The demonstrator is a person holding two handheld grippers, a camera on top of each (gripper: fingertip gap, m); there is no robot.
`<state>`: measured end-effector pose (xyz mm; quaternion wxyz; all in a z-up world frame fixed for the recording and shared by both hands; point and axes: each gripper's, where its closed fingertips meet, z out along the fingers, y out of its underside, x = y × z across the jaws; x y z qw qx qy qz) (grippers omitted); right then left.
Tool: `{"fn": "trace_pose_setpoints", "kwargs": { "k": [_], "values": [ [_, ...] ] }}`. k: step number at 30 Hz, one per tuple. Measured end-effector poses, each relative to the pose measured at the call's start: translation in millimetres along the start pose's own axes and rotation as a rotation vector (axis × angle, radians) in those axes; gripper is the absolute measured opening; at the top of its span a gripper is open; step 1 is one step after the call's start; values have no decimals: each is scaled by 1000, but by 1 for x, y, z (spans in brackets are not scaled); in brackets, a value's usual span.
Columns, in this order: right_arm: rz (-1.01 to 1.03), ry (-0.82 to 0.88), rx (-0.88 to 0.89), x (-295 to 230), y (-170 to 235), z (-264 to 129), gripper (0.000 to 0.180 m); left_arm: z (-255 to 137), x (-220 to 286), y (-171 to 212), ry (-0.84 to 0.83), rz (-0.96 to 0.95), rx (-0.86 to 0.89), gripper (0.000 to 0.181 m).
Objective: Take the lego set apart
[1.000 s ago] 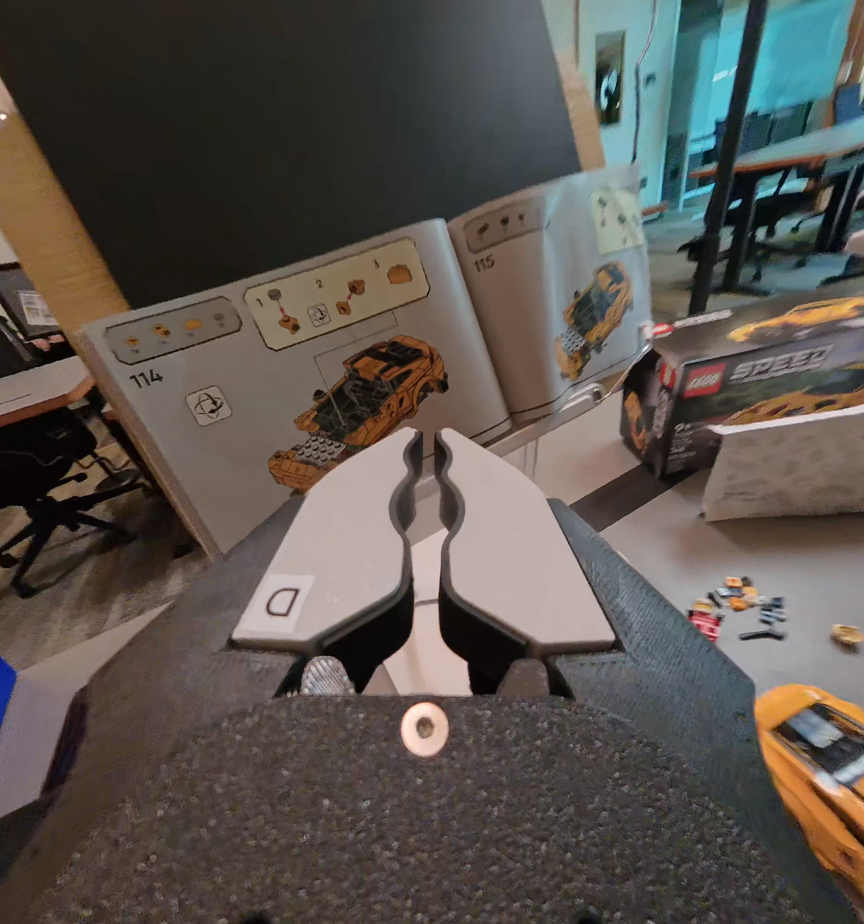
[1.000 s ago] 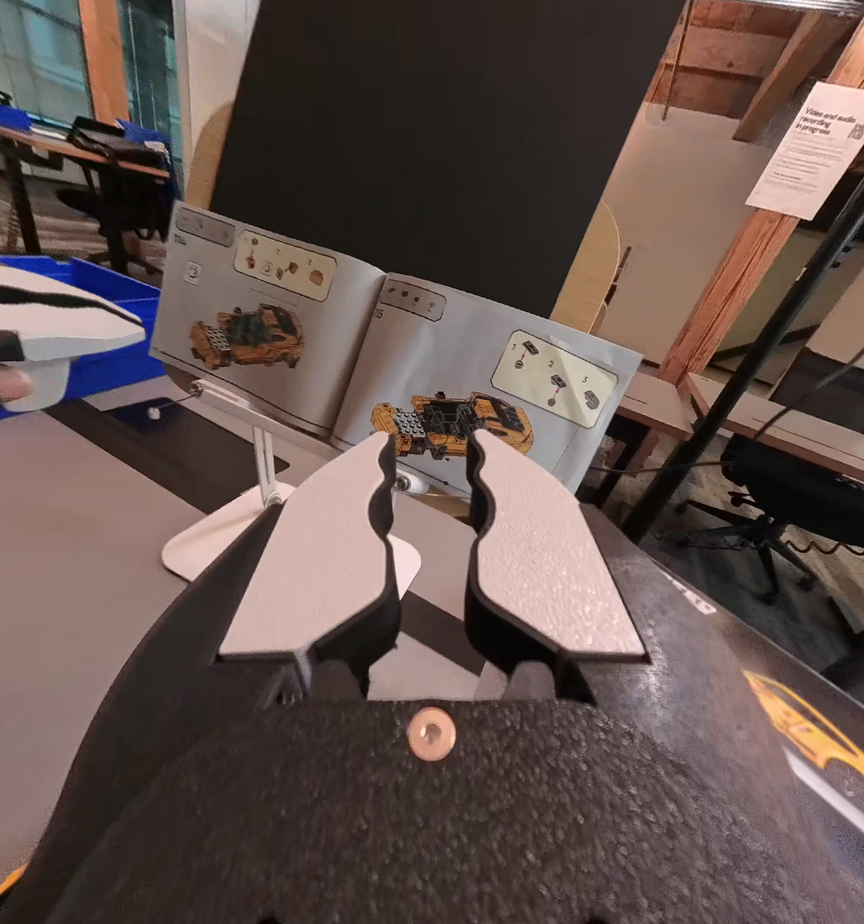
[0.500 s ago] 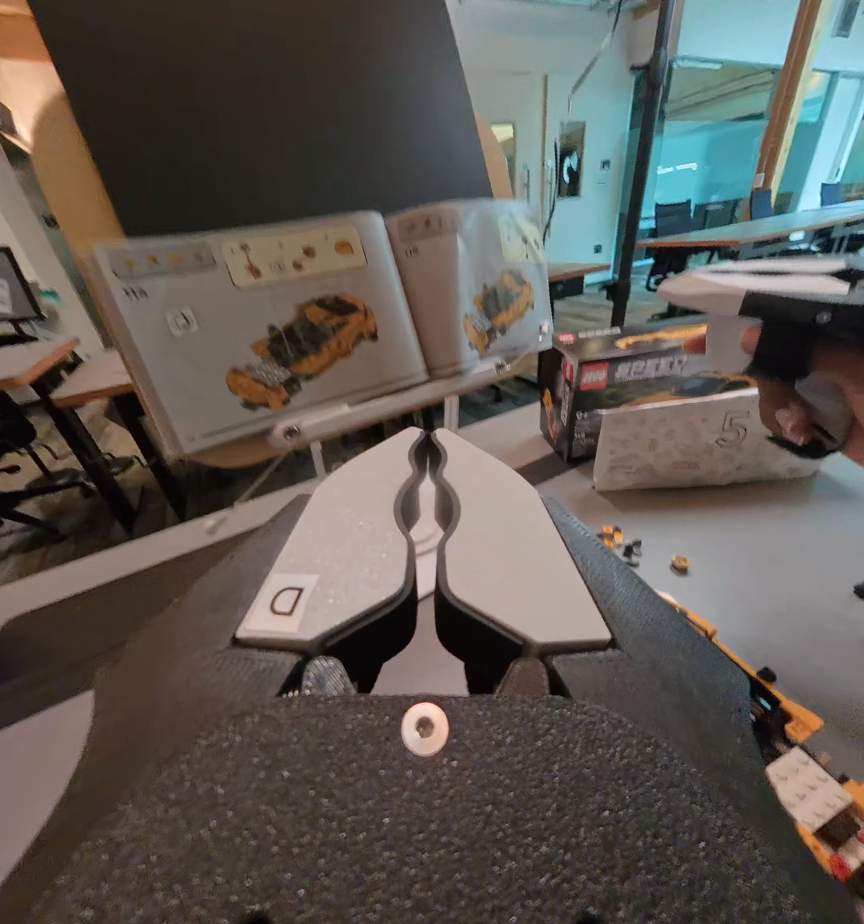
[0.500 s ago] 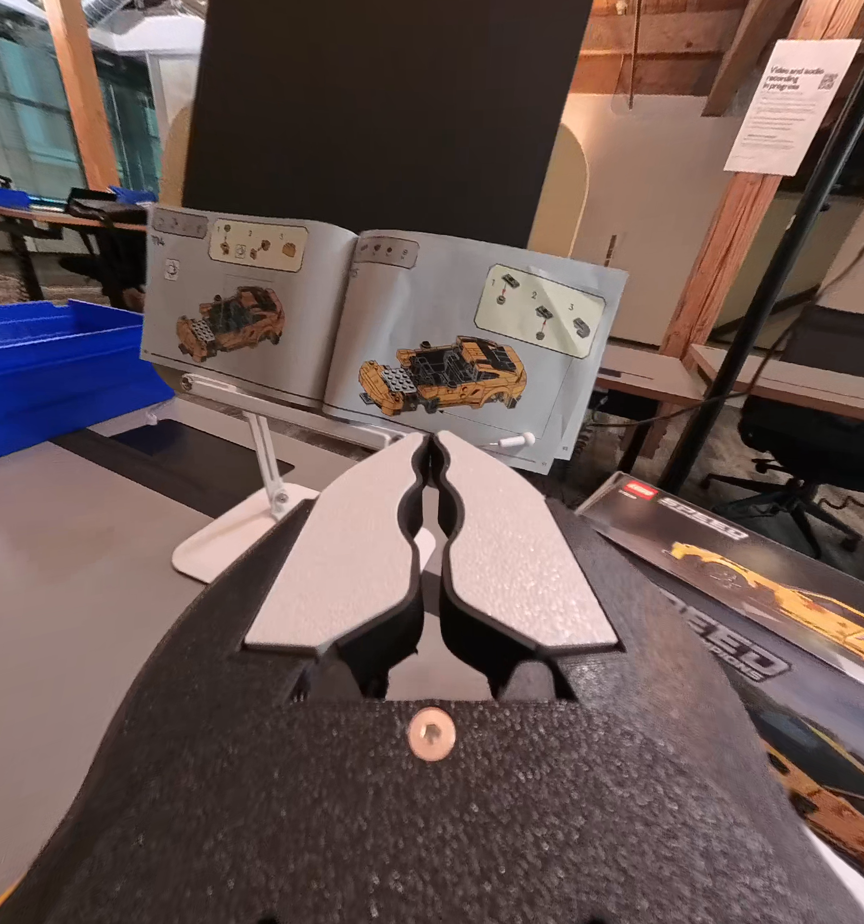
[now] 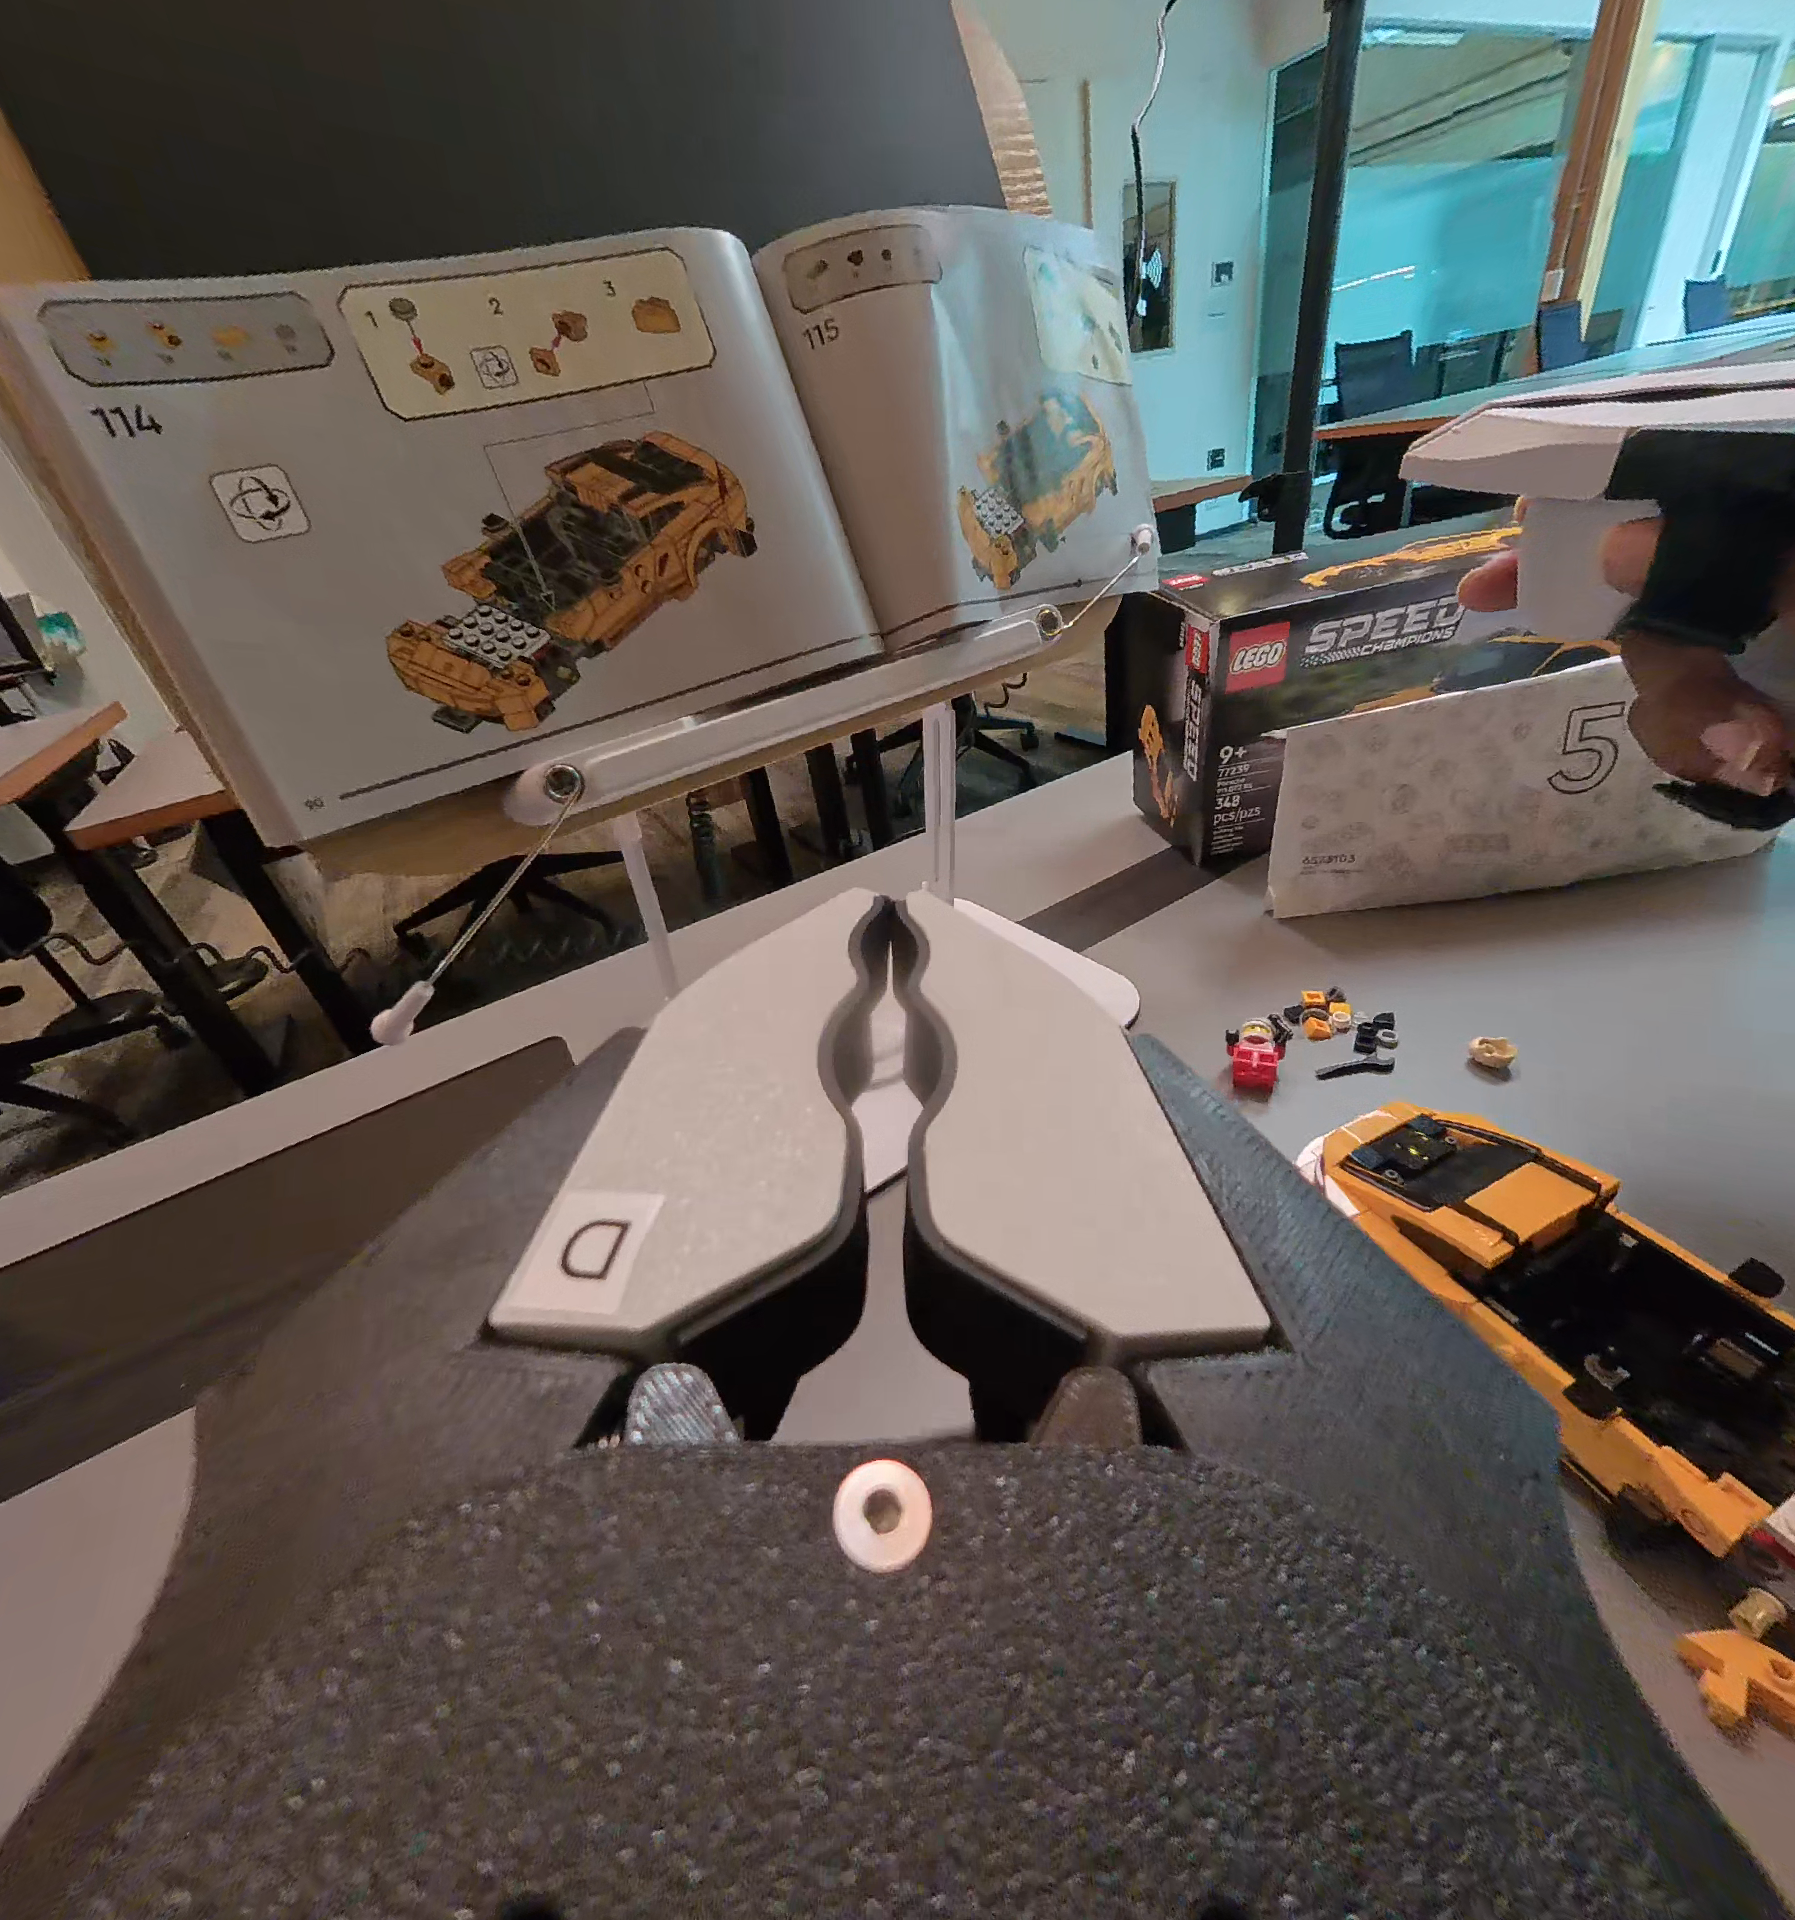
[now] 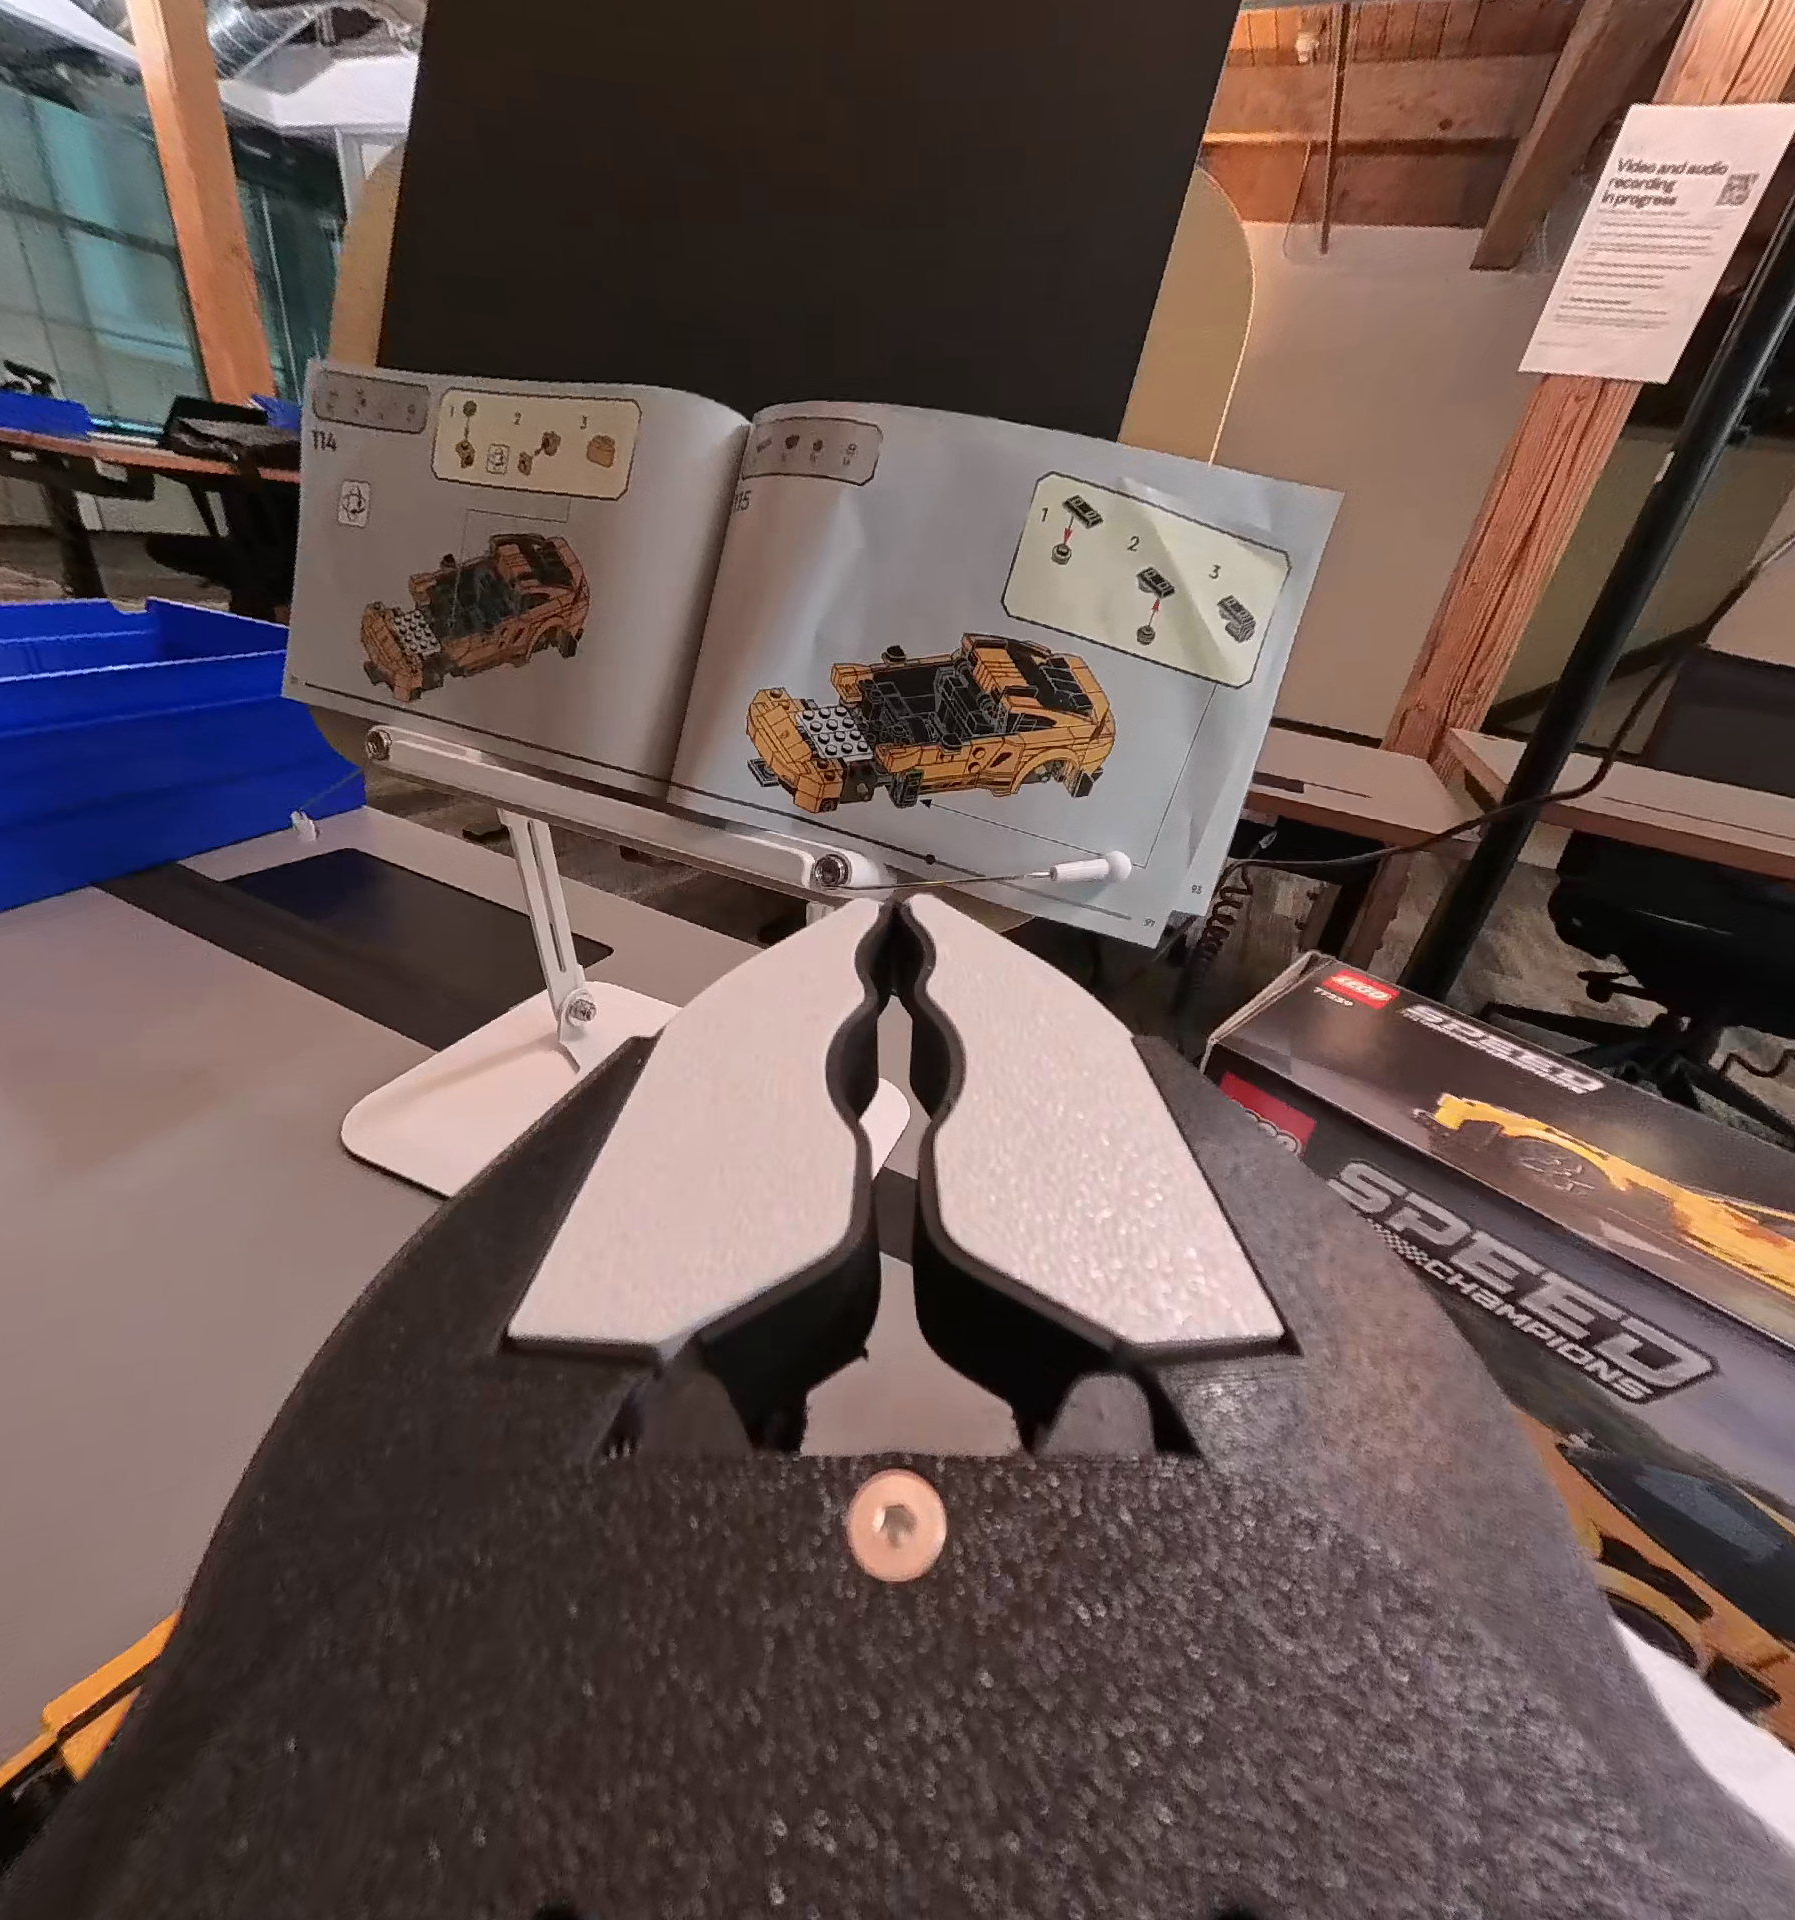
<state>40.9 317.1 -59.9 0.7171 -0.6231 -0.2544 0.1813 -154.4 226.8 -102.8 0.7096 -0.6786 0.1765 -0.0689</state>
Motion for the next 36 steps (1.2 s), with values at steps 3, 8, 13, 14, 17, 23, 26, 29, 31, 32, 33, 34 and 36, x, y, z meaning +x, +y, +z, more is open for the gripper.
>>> {"fn": "trace_pose_setpoints", "kwargs": {
  "k": [3,8,13,14,17,23,26,29,31,32,33,34,36],
  "values": [
    [-34,6,9,-2,1,0,0,0,-2,2,5,4,16,0],
    [-65,8,9,-3,4,1,0,1,-4,4,17,-10,33,0],
    [-62,2,-2,-4,11,2,2,0,-4,3,23,-27,49,0],
    [-66,2,-5,-5,13,3,2,1,-2,3,29,-35,49,0],
    [-63,-3,-7,-6,14,3,3,1,4,3,61,-81,39,0],
    [-41,-13,-14,-8,12,1,3,1,3,4,57,-79,28,0],
    [-39,-9,-11,-7,14,2,3,2,3,6,54,-71,27,0],
    [-41,5,-15,-8,13,9,0,4,2,9,55,-80,23,0],
    [-72,15,-5,-9,3,23,2,5,3,13,59,-89,13,0],
    [-84,17,1,-11,-2,32,3,6,4,15,65,-92,9,0],
    [-84,10,8,-13,-6,42,4,7,6,17,73,-95,4,0],
    [-80,5,13,-14,-10,53,5,7,6,18,76,-95,0,0],
    [-74,18,5,-11,-10,75,3,6,6,19,74,-84,-3,0]
  ]
}}
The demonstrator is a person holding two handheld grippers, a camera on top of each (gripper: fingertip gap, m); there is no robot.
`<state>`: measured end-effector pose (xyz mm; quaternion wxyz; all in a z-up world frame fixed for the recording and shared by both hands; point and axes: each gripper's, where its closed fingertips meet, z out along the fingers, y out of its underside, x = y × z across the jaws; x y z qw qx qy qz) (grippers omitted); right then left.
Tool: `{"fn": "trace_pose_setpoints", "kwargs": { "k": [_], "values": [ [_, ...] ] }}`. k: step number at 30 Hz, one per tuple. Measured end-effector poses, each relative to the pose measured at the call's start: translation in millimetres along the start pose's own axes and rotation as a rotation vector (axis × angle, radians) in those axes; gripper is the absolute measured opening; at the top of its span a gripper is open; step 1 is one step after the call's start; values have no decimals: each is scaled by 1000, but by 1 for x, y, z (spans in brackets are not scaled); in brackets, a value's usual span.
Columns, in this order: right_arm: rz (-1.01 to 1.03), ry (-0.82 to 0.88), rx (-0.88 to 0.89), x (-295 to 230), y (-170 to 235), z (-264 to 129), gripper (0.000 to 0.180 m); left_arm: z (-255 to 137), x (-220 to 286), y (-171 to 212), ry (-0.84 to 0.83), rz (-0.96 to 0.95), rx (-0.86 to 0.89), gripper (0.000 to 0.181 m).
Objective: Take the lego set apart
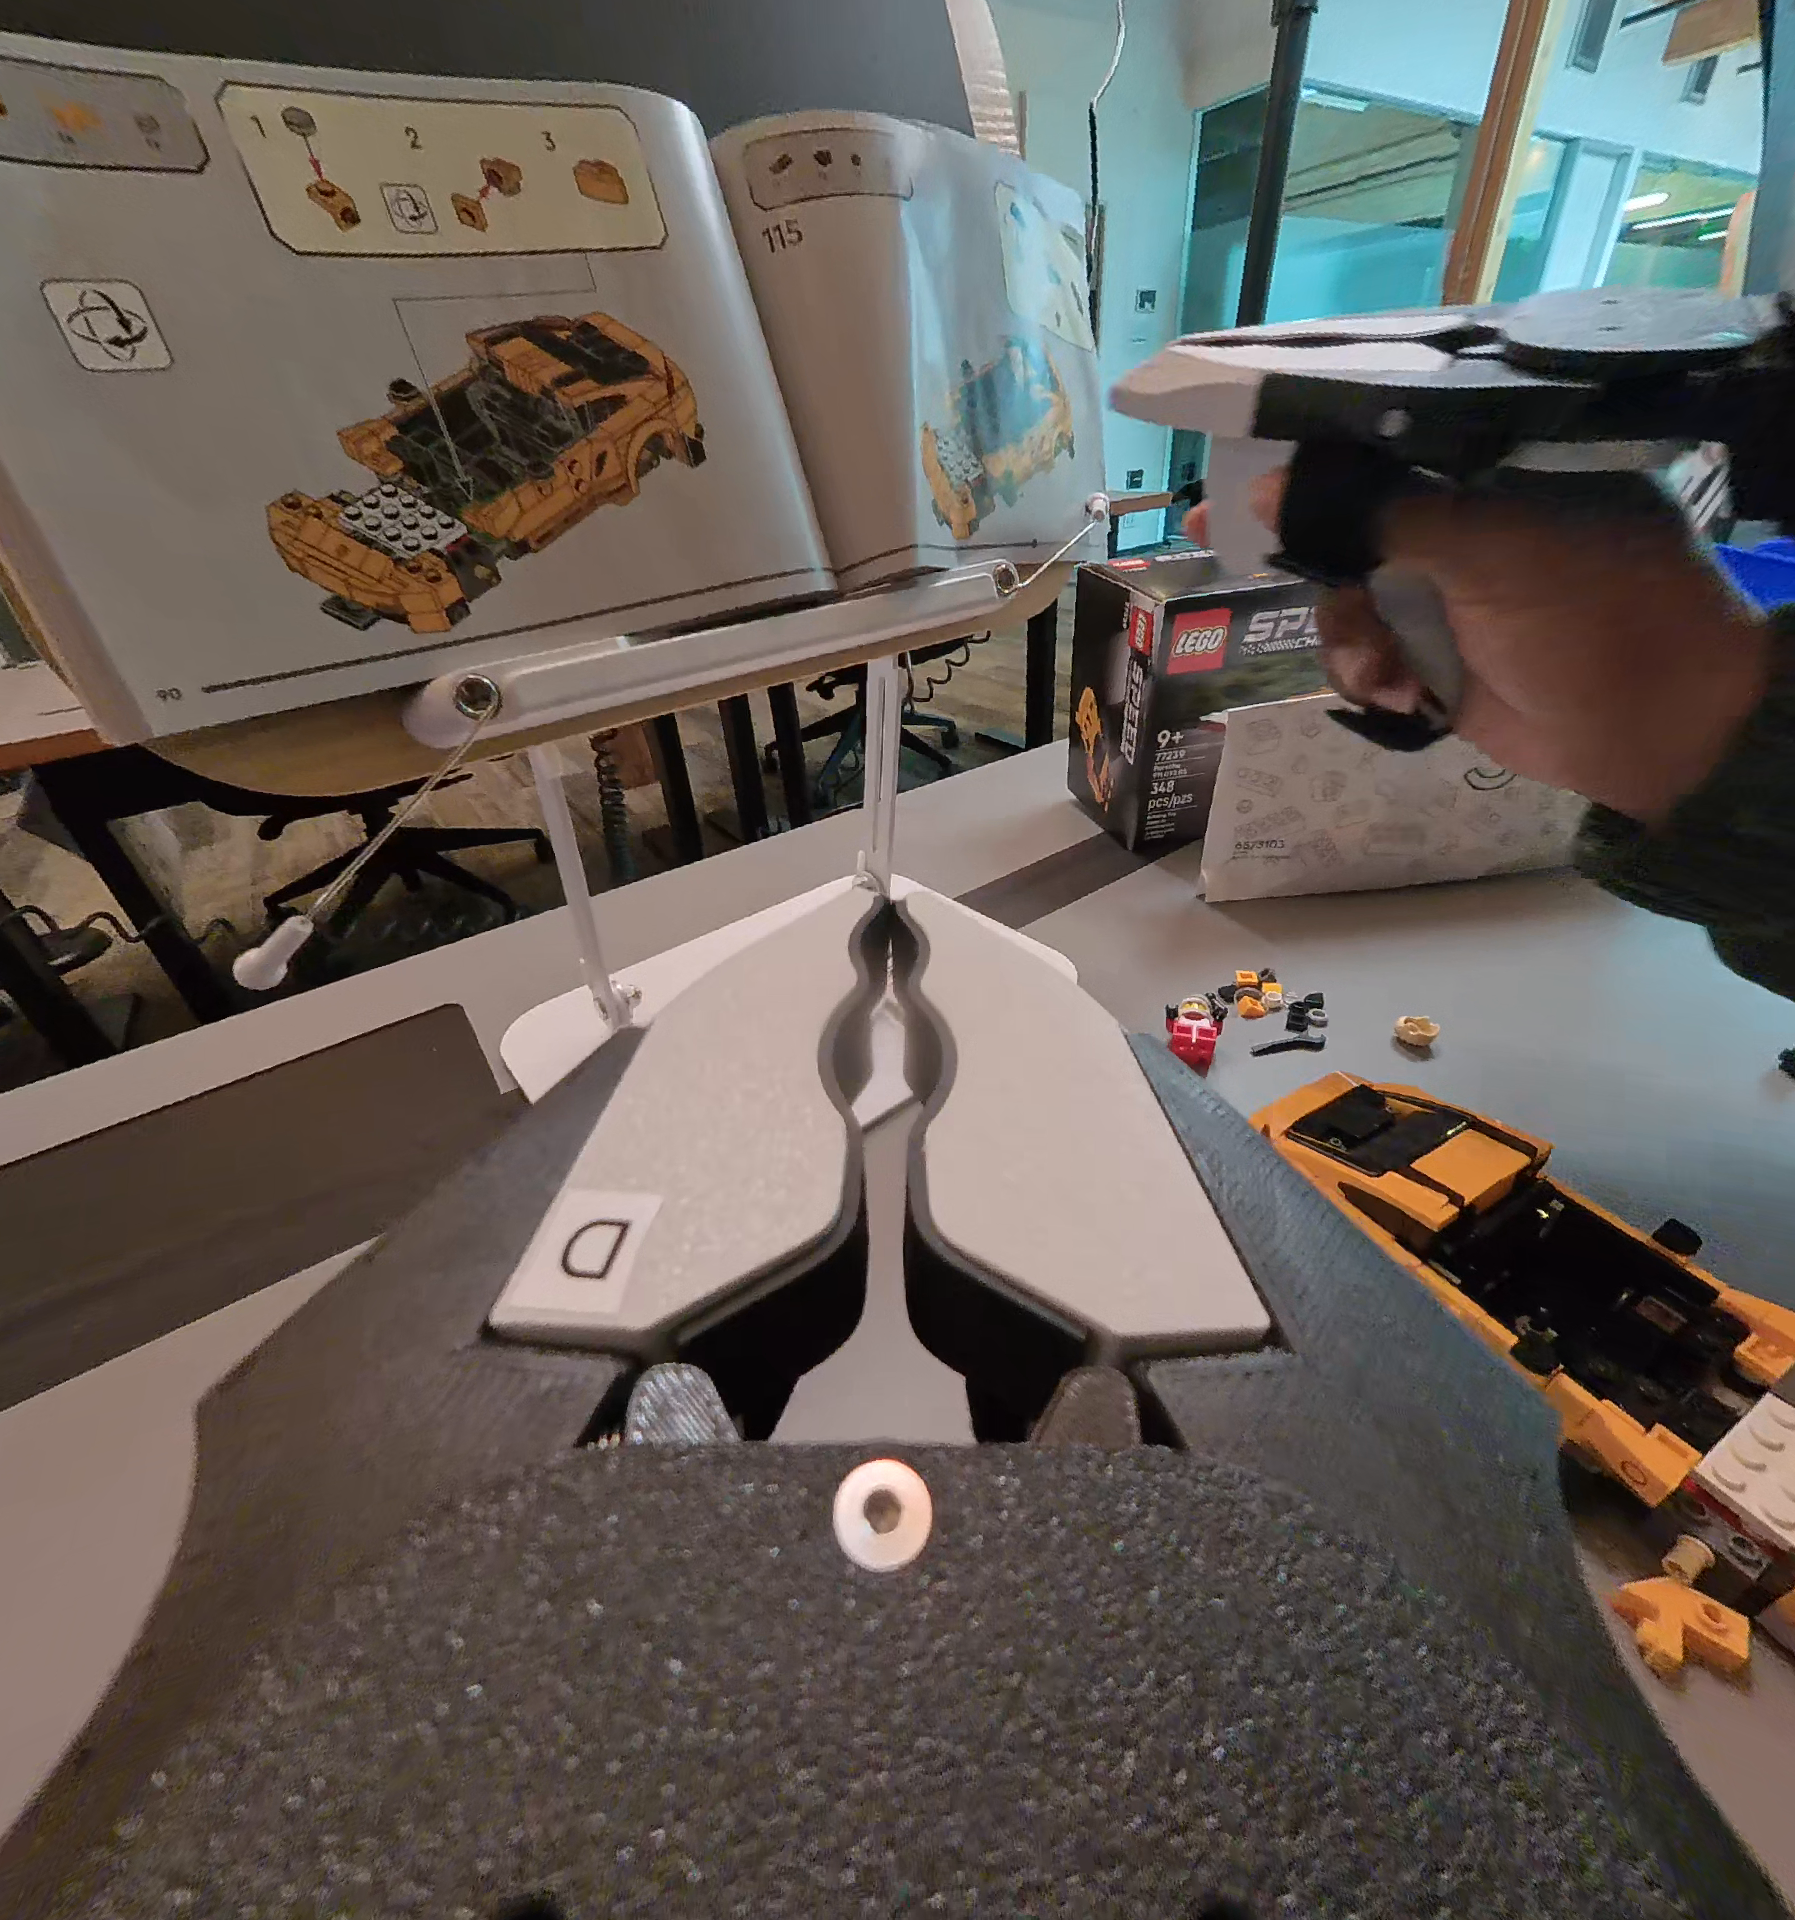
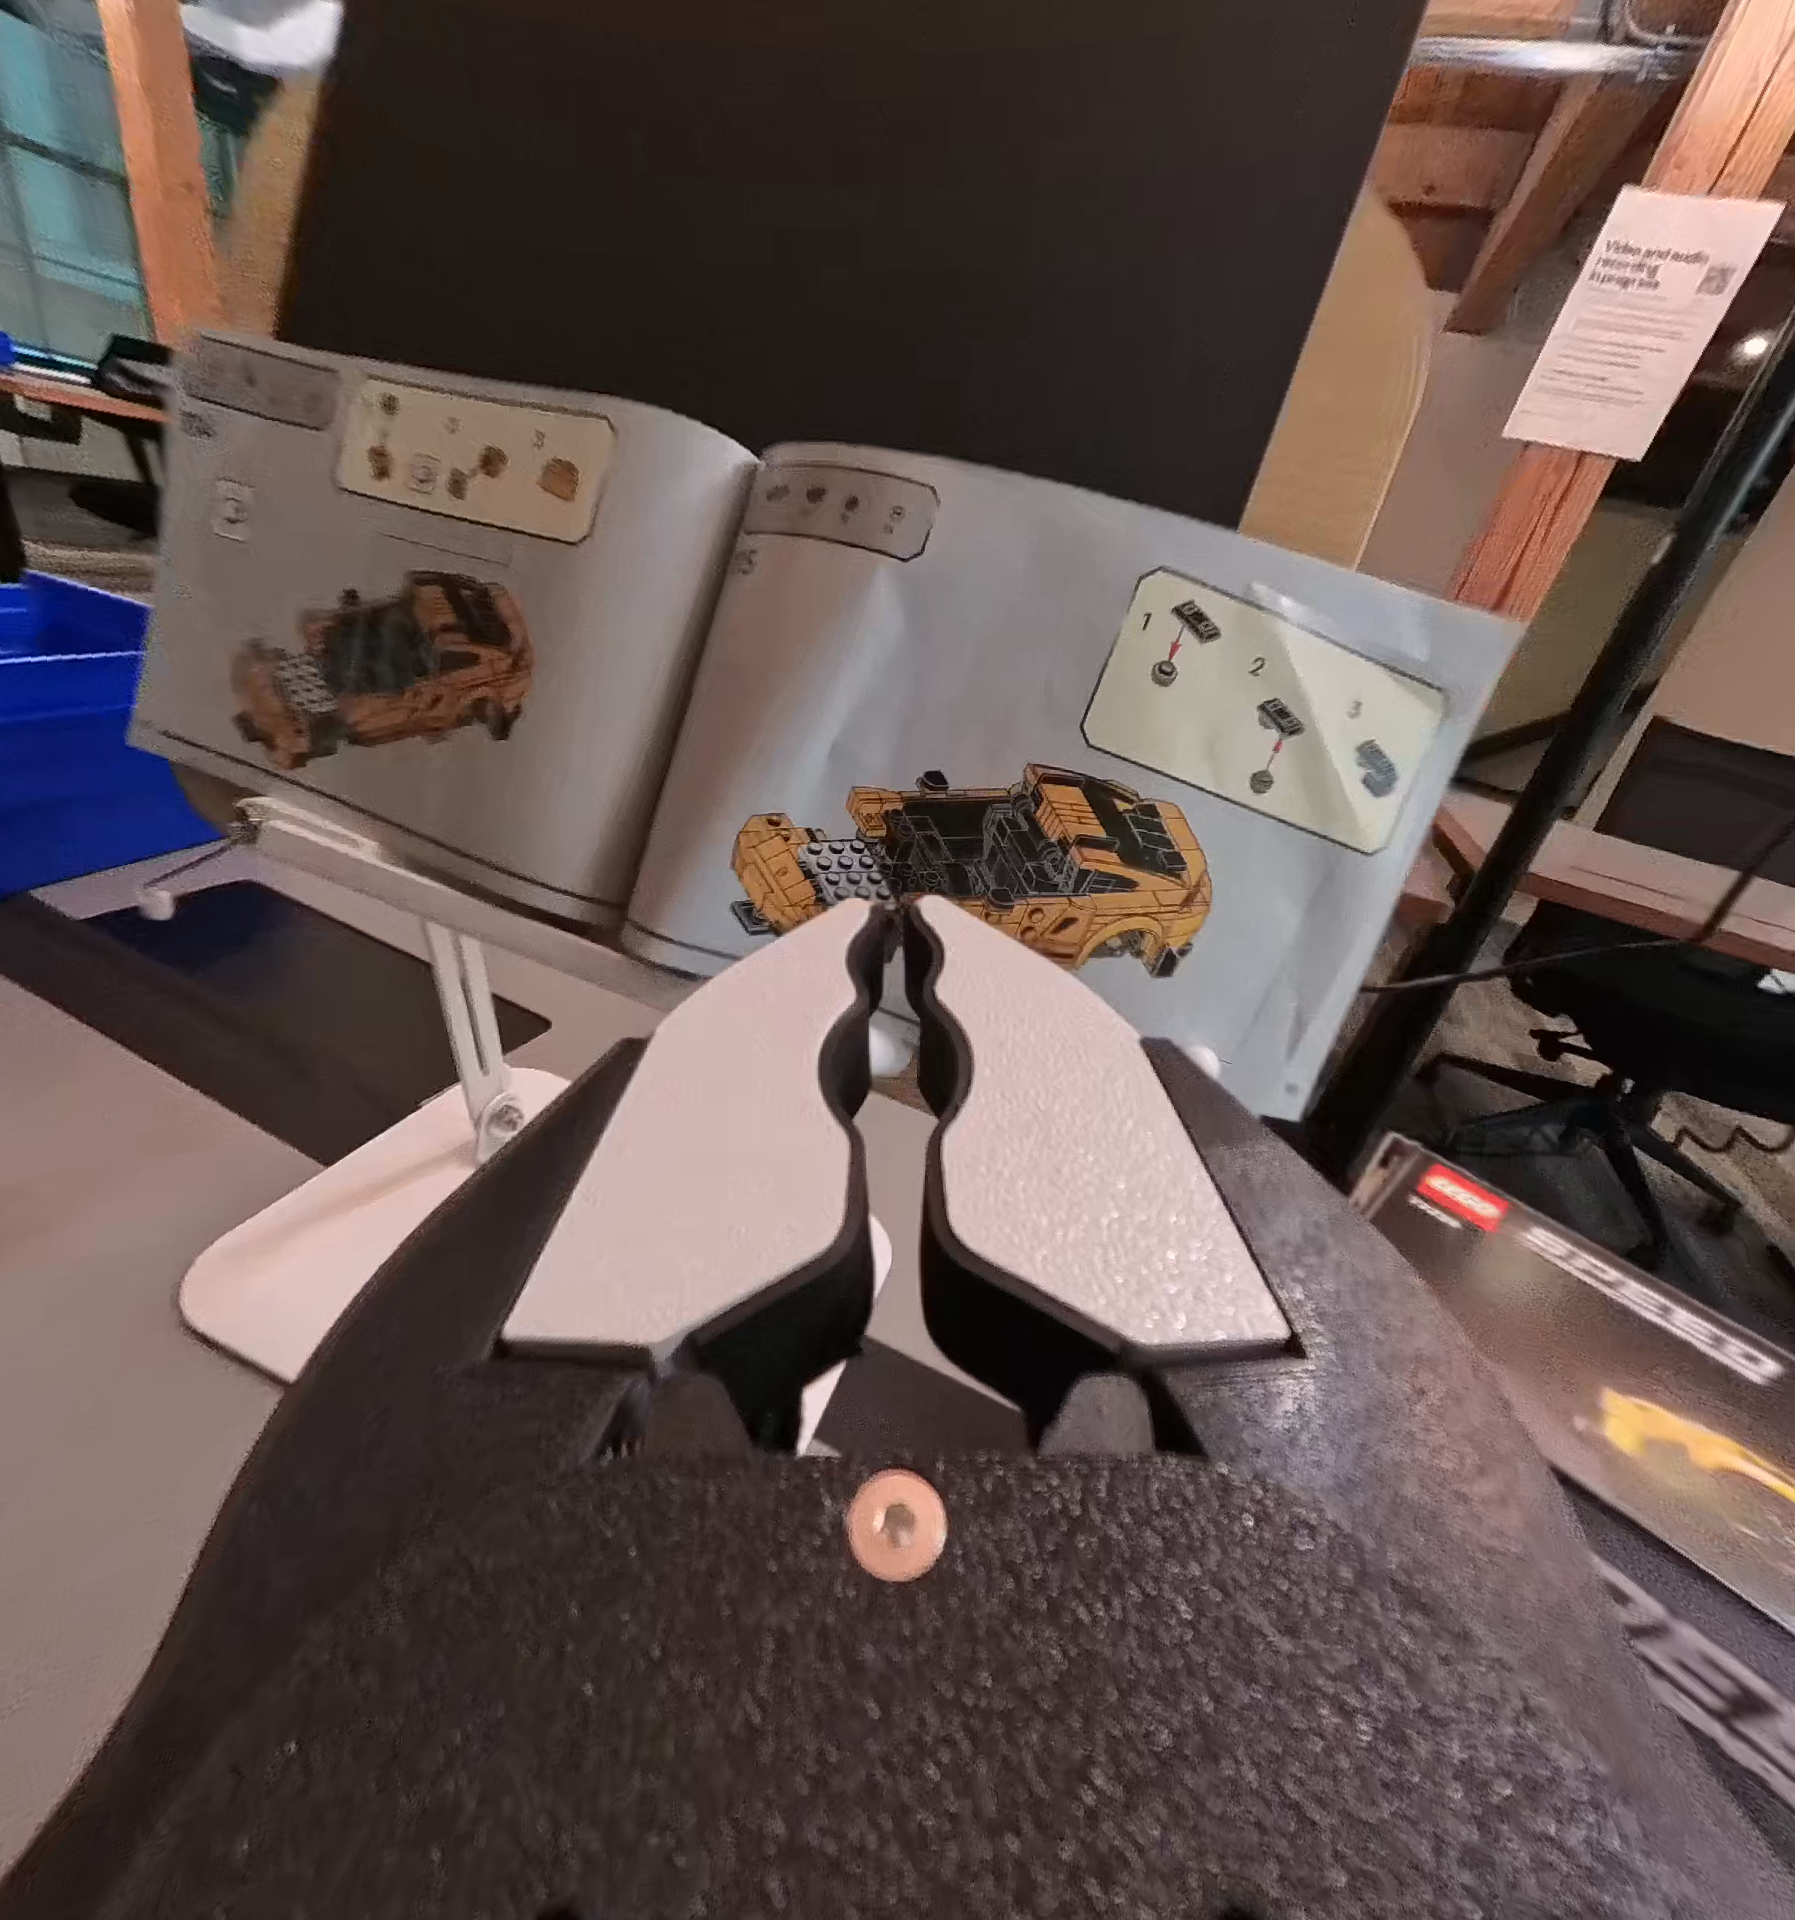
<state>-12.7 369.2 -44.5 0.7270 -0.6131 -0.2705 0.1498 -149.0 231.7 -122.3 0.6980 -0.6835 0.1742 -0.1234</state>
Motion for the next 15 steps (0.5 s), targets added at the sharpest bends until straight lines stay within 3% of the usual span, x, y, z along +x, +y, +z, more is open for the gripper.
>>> {"fn": "trace_pose_setpoints", "kwargs": {
  "k": [4,15],
  "values": [
    [7,8,-45,1,18,21,1,-1,-3,0,-8,20,-3,0],
    [-8,6,-98,7,34,32,2,1,-2,8,8,0,-27,0]
  ]
}}
